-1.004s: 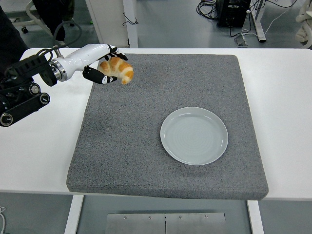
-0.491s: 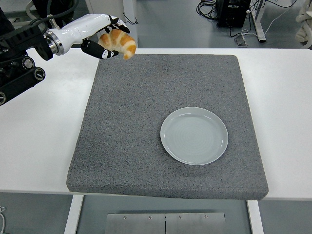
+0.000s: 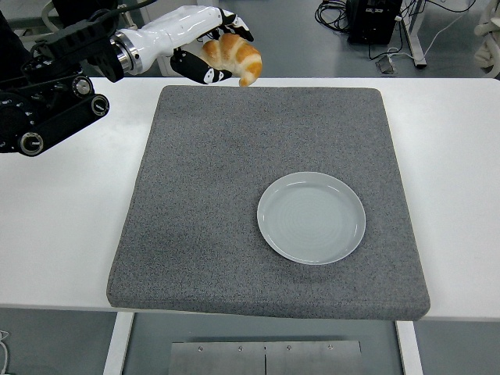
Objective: Place the bread on the plate
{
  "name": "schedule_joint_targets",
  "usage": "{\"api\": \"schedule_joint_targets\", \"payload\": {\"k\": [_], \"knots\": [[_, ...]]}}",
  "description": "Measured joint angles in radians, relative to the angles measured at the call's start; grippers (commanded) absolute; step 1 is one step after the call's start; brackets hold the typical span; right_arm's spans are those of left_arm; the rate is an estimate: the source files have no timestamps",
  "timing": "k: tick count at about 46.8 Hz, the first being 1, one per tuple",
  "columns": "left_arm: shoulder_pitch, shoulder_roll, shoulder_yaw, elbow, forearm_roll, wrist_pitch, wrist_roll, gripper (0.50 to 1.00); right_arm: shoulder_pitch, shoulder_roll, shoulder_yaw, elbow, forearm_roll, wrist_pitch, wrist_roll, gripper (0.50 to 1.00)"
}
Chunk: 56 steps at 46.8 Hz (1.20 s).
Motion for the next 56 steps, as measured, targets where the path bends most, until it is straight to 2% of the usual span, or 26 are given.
{"api": "schedule_joint_targets", "payload": {"k": [28, 34, 56], "knots": [[-0.100, -0.141, 0.009, 0.000, -0.006, -0.001, 0.011, 0.639, 0.000, 0.000, 0.000, 0.000, 0.000, 0.000, 0.000, 1.000], [-0.103, -0.181, 0.013, 0.000, -0.005, 0.000, 0.025, 0.639, 0.000, 0.000, 0.000, 0.000, 0.000, 0.000, 0.000, 1.000], [-0.068, -0.272, 0.032, 0.000, 0.013, 0.002, 0.024, 0.642, 0.000, 0.000, 0.000, 0.000, 0.000, 0.000, 0.000, 1.000]]}}
